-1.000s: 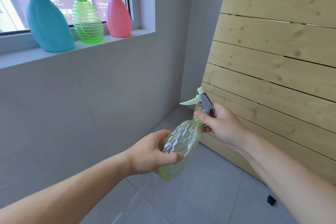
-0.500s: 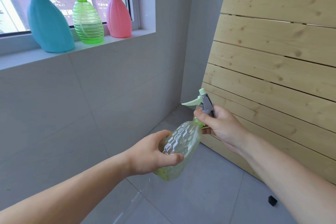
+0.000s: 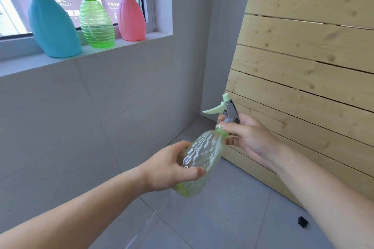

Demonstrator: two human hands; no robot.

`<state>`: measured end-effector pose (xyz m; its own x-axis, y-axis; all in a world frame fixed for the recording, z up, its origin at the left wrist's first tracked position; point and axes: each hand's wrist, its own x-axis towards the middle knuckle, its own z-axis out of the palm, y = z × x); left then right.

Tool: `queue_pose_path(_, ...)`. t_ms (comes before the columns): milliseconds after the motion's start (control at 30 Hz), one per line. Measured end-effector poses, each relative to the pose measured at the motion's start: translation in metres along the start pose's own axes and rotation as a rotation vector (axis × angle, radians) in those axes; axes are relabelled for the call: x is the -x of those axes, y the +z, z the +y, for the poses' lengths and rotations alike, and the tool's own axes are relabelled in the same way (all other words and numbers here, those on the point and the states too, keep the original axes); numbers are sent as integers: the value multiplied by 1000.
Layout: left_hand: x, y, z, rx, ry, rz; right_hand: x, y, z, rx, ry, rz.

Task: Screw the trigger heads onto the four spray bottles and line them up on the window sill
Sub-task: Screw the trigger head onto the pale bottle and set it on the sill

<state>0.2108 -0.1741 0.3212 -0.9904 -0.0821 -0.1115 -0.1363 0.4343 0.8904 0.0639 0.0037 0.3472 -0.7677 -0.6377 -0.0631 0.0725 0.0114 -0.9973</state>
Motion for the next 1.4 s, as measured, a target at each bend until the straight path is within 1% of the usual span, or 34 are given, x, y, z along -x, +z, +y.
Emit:
queue_pose_path(33, 0, 0, 0, 1, 3, 2, 0, -2, -1, -33, -2, -16)
queue_pose_path(100, 1, 1, 0, 5, -5, 3, -1, -4, -2, -26, -16, -33)
queue_pose_path(200, 1, 1, -2, -6, -10, 4, -1, 2, 3, 100, -20, 30)
queue_pose_path(267, 1, 2, -2, -11, -3, 2, -2, 3, 5, 138, -14, 70)
queue_pose_path(300, 1, 2, -1, -6, 1, 1, -1, 3, 4, 125, -7, 67)
queue_pose_path(400, 0, 1, 2, 8, 9, 6, 2, -2, -3, -21, 2, -2)
queue_pose_path(467, 1, 0, 2, 10, 10, 11, 2, -4, -6, -44, -15, -26)
queue_pose_path(567, 2, 2, 2, 10, -1, 8, 1, 0, -2, 76, -37, 27)
queue_pose_path(633, 2, 3, 3, 25, -10, 5, 1, 4, -1, 100, -40, 76)
queue_pose_path(733, 2, 2, 7, 44, -19, 7, 2, 2, -4, -7, -23, 60)
queue_pose_path(900, 5, 4, 13, 139, -39, 12, 5, -3, -13, -283, 38, -80)
queue_pose_path(1067, 8, 6, 22, 283, -49, -74, 9, 4, -19, -494, 50, -170)
queue_pose_path(1133, 9, 7, 24, 320, -42, -102, 11, 7, -23, -501, 32, -177)
queue_pose_path(1233, 10, 9, 24, 310, -40, -115, 11, 11, -26, -442, -1, -187)
queue_pose_path(1400, 4, 13, 25, 174, -64, 18, 10, 17, -23, -396, -74, -81)
